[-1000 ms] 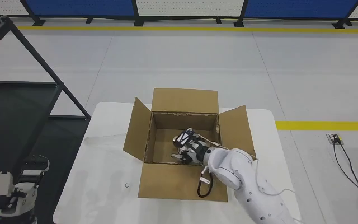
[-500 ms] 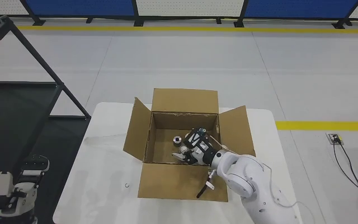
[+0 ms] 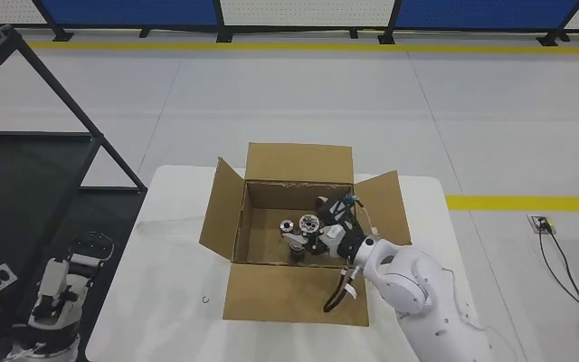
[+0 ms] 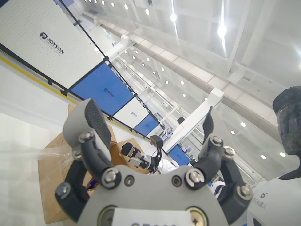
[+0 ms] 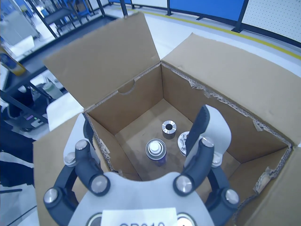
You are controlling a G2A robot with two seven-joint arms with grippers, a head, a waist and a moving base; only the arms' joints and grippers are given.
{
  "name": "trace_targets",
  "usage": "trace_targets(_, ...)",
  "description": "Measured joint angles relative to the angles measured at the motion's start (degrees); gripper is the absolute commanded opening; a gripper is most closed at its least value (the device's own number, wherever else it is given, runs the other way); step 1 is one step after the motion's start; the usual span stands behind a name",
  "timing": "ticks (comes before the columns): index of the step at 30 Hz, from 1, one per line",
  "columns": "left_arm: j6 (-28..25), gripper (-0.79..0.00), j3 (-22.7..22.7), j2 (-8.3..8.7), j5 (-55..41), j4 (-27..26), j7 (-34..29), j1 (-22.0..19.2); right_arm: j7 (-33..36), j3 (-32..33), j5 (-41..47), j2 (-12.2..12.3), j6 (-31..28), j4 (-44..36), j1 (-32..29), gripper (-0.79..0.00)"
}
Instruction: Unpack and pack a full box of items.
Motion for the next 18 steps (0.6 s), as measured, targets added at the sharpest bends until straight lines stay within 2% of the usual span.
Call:
trace_targets(7,9.1,0.000,3.4,1.22,4.4,1.9,-8.2,-5.3,1.9,14.4,19.6,2.1,-7.0,-3.7,-6.0,0.000)
trace_targets(12,11.4,0.000,5.5,1.72,7.2,3.7,-10.7,-7.3,7.2,24.1,35.7,3.8,-13.3,-2.5,-9.1,0.000)
trace_targets(15,12.0,0.000,6.5,1.93,8.1,4.5,-10.9,-8.0,10.9,29.0,42.8,4.8,-13.5,-1.2,-10.3,0.000)
trace_targets(18,12.0,0.000,7.4,2.06,8.8,5.0,-10.5,-8.3,16.1,32.6,44.5,5.8,-11.7,-0.1,-10.9,0.000)
